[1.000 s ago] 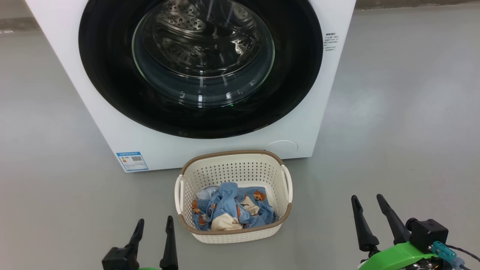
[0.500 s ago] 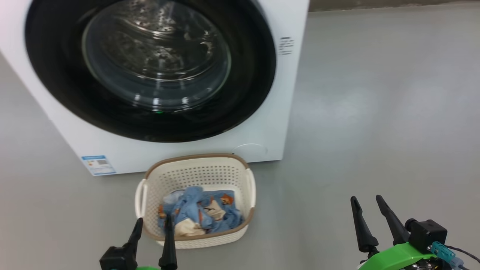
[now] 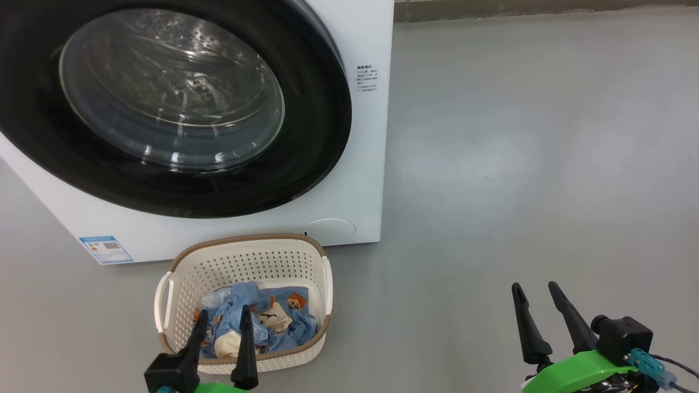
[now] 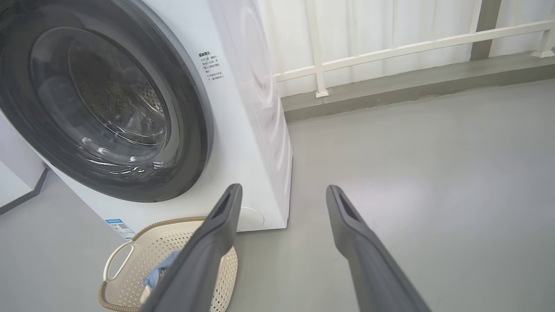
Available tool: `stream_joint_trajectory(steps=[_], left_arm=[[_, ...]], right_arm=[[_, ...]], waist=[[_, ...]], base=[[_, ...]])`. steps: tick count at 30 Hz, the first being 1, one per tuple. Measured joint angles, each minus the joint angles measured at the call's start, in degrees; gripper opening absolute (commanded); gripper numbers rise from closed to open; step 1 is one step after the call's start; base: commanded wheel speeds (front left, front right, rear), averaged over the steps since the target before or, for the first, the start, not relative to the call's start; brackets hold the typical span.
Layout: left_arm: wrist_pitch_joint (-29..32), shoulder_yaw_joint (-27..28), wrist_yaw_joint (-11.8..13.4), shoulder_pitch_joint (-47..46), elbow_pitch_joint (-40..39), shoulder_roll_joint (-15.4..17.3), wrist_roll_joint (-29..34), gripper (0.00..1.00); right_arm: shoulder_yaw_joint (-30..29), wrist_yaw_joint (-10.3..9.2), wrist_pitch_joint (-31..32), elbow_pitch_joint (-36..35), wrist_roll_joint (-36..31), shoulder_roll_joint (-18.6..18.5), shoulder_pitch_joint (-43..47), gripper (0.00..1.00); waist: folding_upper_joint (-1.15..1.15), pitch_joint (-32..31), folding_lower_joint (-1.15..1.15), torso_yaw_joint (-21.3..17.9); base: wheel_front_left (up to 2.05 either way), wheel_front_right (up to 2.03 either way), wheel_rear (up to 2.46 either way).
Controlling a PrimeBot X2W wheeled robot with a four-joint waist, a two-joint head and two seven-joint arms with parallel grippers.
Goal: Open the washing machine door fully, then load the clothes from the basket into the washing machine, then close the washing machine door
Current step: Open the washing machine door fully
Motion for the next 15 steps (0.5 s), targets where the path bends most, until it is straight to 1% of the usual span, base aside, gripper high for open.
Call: stream_joint_trajectory(steps=[15], left_arm=[[0.00,-0.04,0.01,0.02,0.07,0.03,0.63,1.00]], right_arm=[[0.16,0.00,0.00,0.54,0.34,0.04,0.00,1.00]], waist=[[0.00,-0.39,0.00,-0.02]], base=[[0.00,0.00,0.00]])
